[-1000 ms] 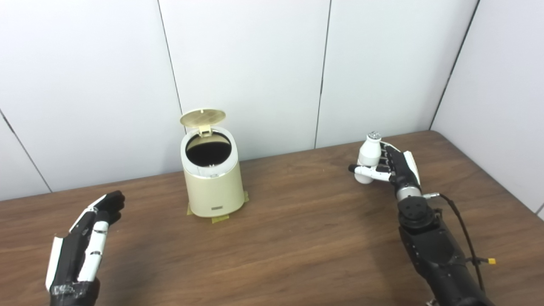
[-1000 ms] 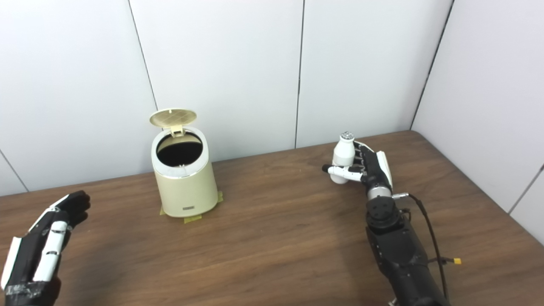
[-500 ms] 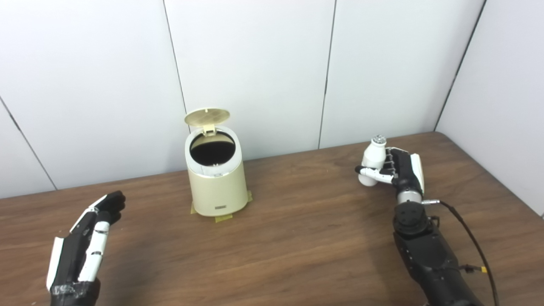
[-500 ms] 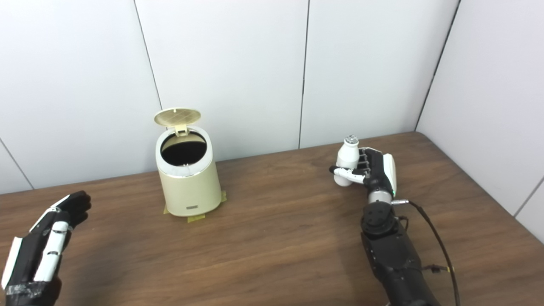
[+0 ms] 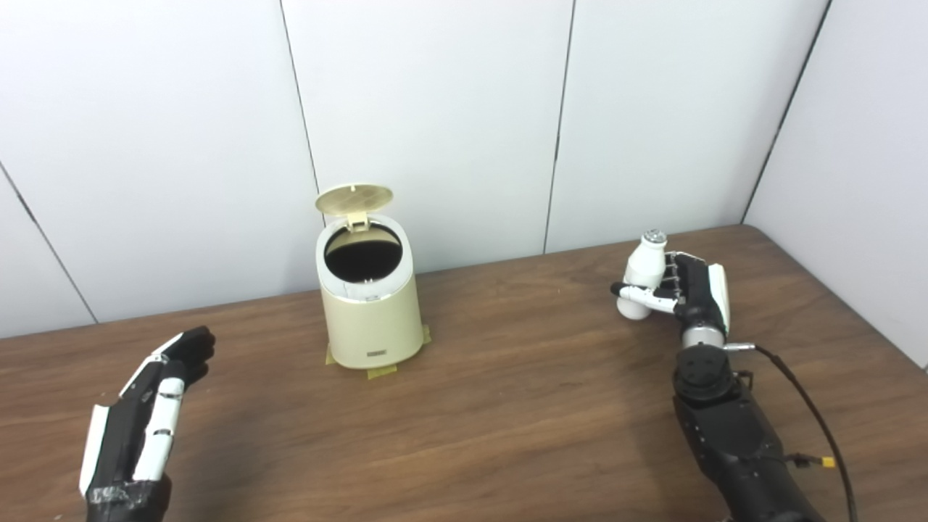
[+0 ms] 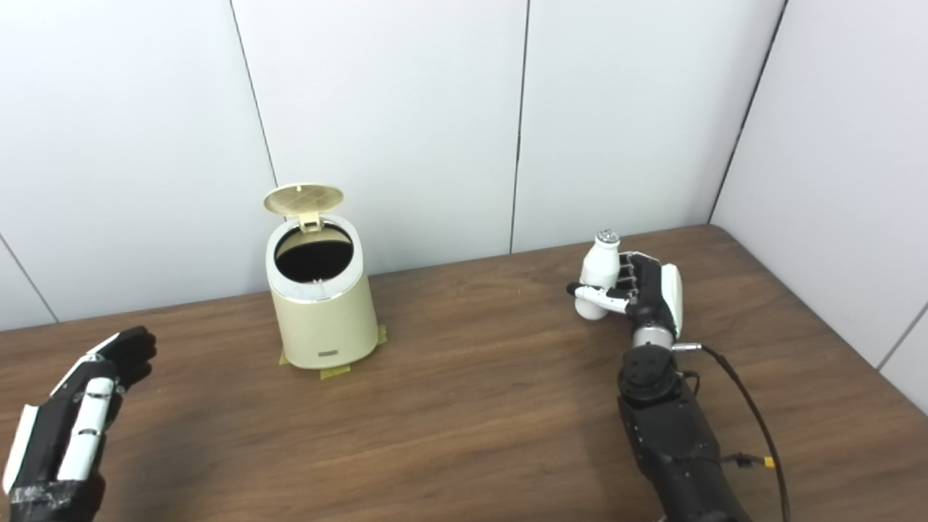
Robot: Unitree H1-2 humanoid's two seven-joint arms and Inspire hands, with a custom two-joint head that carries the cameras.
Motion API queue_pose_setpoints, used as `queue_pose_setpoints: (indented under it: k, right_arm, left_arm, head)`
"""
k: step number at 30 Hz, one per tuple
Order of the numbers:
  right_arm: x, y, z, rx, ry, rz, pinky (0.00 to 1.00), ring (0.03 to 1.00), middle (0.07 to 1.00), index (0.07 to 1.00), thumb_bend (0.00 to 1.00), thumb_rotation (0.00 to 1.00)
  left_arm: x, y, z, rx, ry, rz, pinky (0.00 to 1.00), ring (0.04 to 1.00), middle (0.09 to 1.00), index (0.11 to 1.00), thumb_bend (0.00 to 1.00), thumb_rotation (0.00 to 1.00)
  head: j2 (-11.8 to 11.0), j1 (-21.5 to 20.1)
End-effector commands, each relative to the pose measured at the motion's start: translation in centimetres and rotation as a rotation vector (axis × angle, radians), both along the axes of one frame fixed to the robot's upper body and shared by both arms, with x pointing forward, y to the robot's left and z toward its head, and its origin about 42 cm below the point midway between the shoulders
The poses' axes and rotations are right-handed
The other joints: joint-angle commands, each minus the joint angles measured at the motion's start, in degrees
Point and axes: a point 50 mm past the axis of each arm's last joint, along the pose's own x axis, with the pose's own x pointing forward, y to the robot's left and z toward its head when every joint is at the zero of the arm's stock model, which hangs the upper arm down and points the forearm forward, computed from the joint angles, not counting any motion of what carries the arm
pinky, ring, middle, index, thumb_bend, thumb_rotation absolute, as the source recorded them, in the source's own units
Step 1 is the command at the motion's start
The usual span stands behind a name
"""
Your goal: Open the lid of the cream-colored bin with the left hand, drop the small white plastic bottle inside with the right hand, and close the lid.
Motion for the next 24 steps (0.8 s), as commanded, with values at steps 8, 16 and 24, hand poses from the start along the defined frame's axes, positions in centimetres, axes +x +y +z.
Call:
queue_pose_setpoints:
  k: [8,16,24]
  right_arm:
    - [1.4,1.2,5.5,-0.061,-0.09,0.055,0.35,0.411,0.461,0.509,0.52,0.0]
    - [0.9,3.9,9.0,-0.099,-0.147,0.225,0.37,0.424,0.507,0.494,0.52,0.0]
    - [0.4,7.6,12.1,-0.089,-0.218,0.358,0.35,0.426,0.502,0.487,0.52,0.0]
  left_arm:
    - [0.8,-0.7,1.8,0.008,-0.089,-0.02,0.84,0.828,0.81,0.799,0.22,0.71]
    - [0.9,-1.2,1.8,0.002,-0.1,-0.017,0.8,0.815,0.797,0.787,0.23,0.72]
    - [0.9,-1.6,1.7,0.018,-0.105,-0.005,0.79,0.806,0.79,0.784,0.24,0.72]
  head:
    - [-0.02,0.74]
    - [-0.09,2.48]
    - [0.03,4.4]
